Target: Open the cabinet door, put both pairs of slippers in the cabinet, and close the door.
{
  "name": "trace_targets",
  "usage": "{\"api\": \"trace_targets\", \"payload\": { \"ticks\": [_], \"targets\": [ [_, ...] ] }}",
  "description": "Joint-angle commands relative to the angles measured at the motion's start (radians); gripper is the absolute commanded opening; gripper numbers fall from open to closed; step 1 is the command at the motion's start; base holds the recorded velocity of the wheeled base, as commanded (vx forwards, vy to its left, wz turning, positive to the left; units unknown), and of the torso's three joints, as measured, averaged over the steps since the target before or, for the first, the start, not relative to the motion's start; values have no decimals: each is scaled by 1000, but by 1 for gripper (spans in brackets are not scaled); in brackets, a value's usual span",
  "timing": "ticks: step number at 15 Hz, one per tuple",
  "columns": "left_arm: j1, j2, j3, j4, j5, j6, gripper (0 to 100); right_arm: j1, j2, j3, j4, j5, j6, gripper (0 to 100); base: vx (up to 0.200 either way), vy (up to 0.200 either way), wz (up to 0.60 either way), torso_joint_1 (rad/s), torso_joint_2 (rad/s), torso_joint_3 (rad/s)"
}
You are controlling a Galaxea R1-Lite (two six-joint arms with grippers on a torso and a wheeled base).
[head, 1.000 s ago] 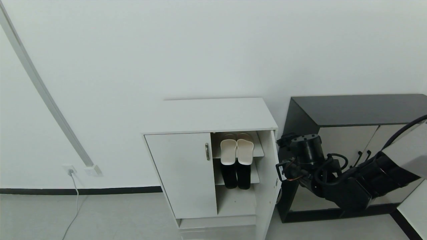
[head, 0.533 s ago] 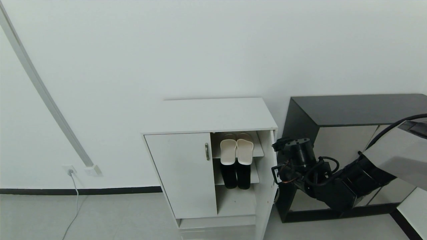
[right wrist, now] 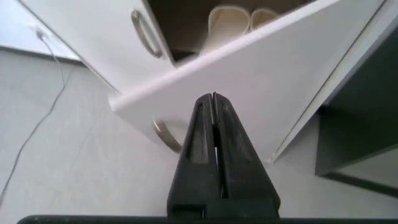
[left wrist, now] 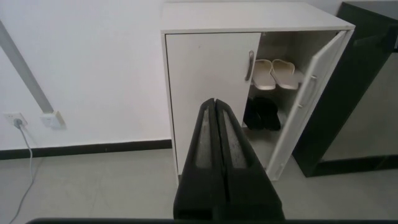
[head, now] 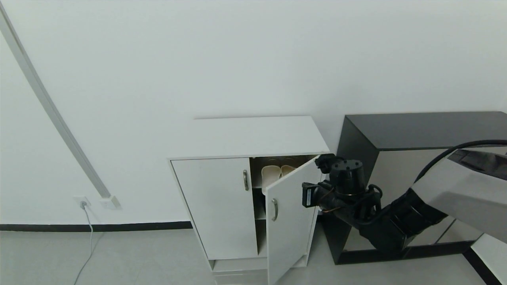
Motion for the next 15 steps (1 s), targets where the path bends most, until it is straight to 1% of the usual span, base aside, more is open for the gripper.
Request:
{"api": "trace_targets", "payload": {
  "ticks": [1, 6, 8, 11, 15],
  "targets": [
    [0, 0, 0, 0, 0, 0, 0, -1, 9, 36, -26, 2, -1, 0, 0, 0, 0, 0, 0, 0],
    [0, 0, 0, 0, 0, 0, 0, 17, -14, 111, -130, 5, -4, 0, 0, 0, 0, 0, 0, 0],
    [0, 0, 0, 0, 0, 0, 0, 51, -60, 188, -191, 9, -4, 0, 0, 0, 0, 0, 0, 0],
    [0, 0, 0, 0, 0, 0, 0, 97, -104, 278, -234, 9, -5, 0, 0, 0, 0, 0, 0, 0],
    [0, 0, 0, 0, 0, 0, 0, 157, -107, 396, -336, 8, -4, 0, 0, 0, 0, 0, 0, 0]
  ]
}}
